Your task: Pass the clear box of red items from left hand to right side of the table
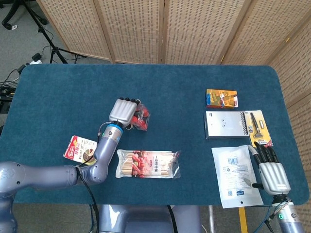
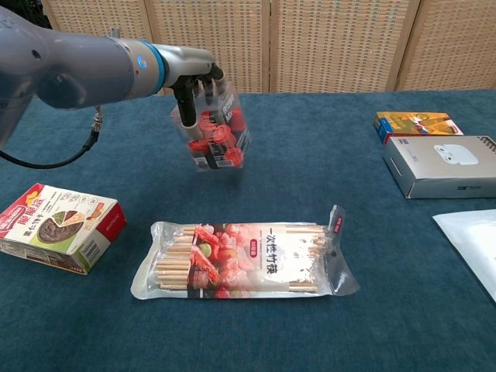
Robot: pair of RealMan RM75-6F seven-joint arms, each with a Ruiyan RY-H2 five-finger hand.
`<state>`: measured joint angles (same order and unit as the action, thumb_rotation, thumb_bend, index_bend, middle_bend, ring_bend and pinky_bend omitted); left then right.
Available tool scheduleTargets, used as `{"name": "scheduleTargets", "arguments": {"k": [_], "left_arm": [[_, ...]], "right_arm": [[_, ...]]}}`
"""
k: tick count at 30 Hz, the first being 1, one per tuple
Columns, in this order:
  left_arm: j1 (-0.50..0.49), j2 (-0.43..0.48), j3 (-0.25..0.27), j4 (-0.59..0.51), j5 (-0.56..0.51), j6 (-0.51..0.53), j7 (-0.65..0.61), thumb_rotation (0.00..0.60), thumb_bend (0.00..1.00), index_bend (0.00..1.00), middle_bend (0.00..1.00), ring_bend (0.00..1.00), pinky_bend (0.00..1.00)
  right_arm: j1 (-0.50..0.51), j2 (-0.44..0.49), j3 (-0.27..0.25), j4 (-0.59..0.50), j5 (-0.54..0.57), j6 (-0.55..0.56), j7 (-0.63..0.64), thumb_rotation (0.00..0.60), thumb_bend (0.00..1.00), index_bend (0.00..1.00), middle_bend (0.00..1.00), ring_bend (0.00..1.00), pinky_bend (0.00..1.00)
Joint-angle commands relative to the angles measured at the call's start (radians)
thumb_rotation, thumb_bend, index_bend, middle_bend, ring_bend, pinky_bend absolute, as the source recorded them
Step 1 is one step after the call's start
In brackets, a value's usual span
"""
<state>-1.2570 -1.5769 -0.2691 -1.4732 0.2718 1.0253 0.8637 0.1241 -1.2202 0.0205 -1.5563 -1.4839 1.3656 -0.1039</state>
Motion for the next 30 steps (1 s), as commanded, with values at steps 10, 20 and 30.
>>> {"name": "scheduleTargets", "arguments": {"k": [10,20,30], "left_arm": [[-0.059,-0.075,-0.040,0.063,-0.156,-0.006,0.084,0.600,0.40,0.61,0.22,0.26,0.28],[-0.043,-0.105,-0.059,0.109,-0.129,-0.075,0.005,0.600,0.33,0.36,0.01,0.23,0.28],[-0.031,-0.113,-0.056,0.111,-0.088,-0.111,-0.046,0.600,0.29,0.20,0.00,0.17,0.25]], "right_arm": [[-0.001,0.008,0.007,0.008,0.006,0.004,0.036,0.600,0.09,0.00,0.00,0.00,0.00],[-0.003,0.008,0.006,0.006,0.003,0.009,0.038,0.600,0.09,0.00,0.00,0.00,0.00],[-0.003,0.007,0.007,0.008,0.002,0.011,0.039,0.600,0.09,0.00,0.00,0.00,0.00]]}}
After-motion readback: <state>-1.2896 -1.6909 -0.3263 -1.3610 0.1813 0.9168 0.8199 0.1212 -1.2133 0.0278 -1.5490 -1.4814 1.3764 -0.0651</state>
